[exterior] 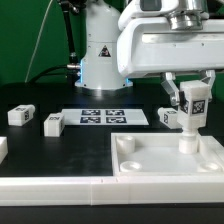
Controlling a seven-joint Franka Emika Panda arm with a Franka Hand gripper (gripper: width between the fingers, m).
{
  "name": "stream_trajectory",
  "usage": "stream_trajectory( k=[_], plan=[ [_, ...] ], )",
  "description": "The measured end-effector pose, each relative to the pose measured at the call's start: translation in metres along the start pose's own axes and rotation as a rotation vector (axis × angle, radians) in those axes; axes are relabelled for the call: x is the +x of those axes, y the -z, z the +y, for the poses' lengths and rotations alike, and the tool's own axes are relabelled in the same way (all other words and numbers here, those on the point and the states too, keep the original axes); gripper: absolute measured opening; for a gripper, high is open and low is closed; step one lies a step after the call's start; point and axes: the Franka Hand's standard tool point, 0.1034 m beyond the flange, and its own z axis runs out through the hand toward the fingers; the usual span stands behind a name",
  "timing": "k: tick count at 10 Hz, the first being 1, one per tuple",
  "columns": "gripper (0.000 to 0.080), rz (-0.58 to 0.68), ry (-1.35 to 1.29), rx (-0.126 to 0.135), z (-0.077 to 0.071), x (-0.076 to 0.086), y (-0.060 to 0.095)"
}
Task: Assemble one leg
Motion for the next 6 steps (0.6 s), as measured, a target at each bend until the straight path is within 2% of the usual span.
stream_trajectory(
  k=[4, 6],
  plan=[
    [0.0293, -0.005, 0.001, 0.002, -0.0015, -0.0031, -0.001],
    [0.0293, -0.01, 0.011, 0.0, 0.0037, -0.0022, -0.0082]
  ],
)
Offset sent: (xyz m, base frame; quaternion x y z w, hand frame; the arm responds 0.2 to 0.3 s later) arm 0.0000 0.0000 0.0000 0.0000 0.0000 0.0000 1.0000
